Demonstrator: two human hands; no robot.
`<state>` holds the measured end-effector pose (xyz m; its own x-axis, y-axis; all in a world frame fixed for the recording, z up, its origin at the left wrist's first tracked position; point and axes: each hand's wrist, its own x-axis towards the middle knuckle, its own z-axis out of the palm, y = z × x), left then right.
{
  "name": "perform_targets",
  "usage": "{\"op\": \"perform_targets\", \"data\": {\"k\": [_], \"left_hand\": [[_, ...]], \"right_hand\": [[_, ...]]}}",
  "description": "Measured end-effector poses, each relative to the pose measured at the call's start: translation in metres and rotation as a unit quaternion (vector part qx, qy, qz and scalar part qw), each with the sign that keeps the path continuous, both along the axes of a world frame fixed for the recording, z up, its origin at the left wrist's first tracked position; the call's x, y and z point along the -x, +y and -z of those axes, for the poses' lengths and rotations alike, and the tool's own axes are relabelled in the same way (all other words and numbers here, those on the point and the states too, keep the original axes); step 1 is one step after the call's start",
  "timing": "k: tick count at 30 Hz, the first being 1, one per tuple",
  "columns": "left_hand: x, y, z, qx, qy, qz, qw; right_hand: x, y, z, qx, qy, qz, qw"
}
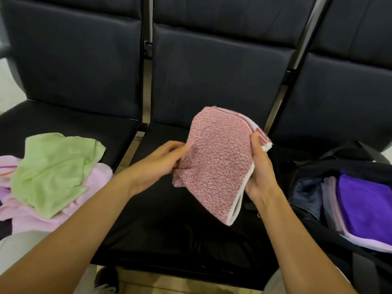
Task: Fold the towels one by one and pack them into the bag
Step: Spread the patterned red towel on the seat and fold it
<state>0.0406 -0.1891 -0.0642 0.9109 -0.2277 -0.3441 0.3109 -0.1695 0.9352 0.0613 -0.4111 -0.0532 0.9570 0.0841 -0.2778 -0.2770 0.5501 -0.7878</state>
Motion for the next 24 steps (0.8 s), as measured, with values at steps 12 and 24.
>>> {"op": "perform_targets", "data": {"k": [12,24], "left_hand": [[0.007,-0.017,0.018,-0.059,-0.198,-0.036,0.978],[-0.005,0.004,0.010,-0.047,-0.251,-0.095,0.962]], "right_hand": [[-0.008,-0.009,0.010,-0.087,0.076,0.084,0.990],[-0.013,-0.012,0.010,-0.153,0.089,0.183,0.967]]}}
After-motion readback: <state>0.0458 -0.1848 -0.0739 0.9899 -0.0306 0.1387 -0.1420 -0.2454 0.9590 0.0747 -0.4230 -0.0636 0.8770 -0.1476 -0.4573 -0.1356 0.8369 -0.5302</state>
